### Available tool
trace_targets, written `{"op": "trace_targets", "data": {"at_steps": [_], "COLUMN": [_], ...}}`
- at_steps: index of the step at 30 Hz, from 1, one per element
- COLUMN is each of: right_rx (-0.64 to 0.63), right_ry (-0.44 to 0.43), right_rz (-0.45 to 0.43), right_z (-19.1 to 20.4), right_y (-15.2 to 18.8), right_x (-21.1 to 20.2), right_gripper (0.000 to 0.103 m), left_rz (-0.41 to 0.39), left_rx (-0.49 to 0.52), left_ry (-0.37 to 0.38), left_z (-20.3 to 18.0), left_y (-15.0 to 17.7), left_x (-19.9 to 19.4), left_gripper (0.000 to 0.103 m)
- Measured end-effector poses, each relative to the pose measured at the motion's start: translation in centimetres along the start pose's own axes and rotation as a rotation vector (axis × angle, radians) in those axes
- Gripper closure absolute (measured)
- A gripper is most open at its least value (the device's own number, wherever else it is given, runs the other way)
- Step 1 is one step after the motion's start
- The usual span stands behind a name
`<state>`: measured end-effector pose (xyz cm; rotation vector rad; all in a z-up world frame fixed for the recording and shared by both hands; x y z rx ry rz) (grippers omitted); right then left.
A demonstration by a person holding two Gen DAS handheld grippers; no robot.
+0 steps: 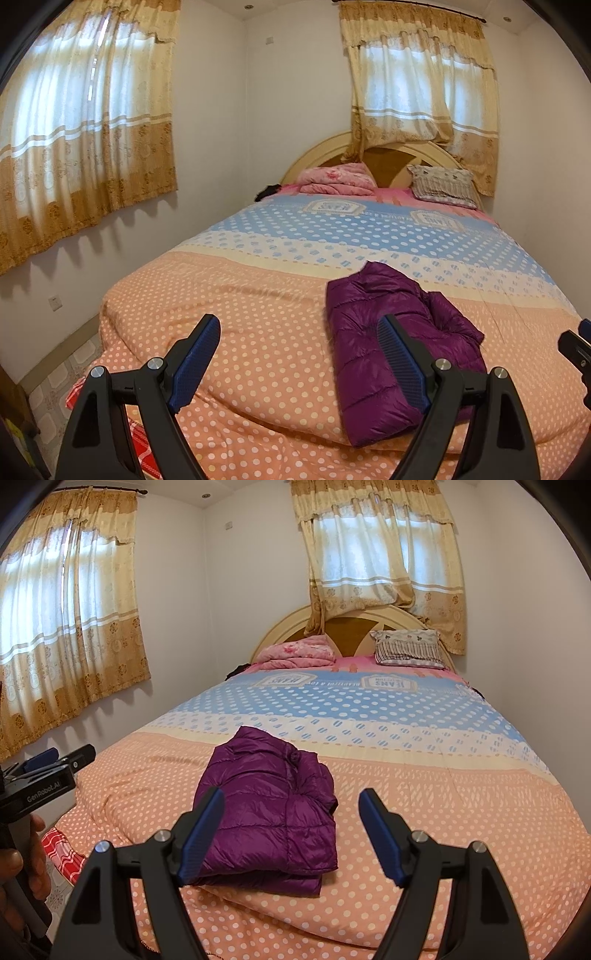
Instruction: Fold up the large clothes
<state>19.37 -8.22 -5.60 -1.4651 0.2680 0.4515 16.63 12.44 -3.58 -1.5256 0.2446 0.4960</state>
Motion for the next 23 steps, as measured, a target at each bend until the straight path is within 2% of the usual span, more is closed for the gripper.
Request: {"op": "trace_targets", "data": {"at_steps": [23], "right_rx": [-0.007], "right_ry": [-0.002], "right_rz": [-0.002], "right_z": [-0.06], "right_y": [0.26], "right_x": [-0.18], "right_gripper": [0.025], "left_rz": [-0.014], "left_rx": [0.04], "left_ry": [-0.027], "left_z": [-0.41], "left_y": [0.11], "left_x": [0.05], "left_gripper": [0.016]}}
Point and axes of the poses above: each gripper's, at about its wrist camera, not at the fingertips, and x roughly the way its jaws point, z to its left, y to its underside, the point moved 9 cm from there along x, roughly the way its jaws point, and after that the axes turned 2 degrees about x, right-handed, at the moved point
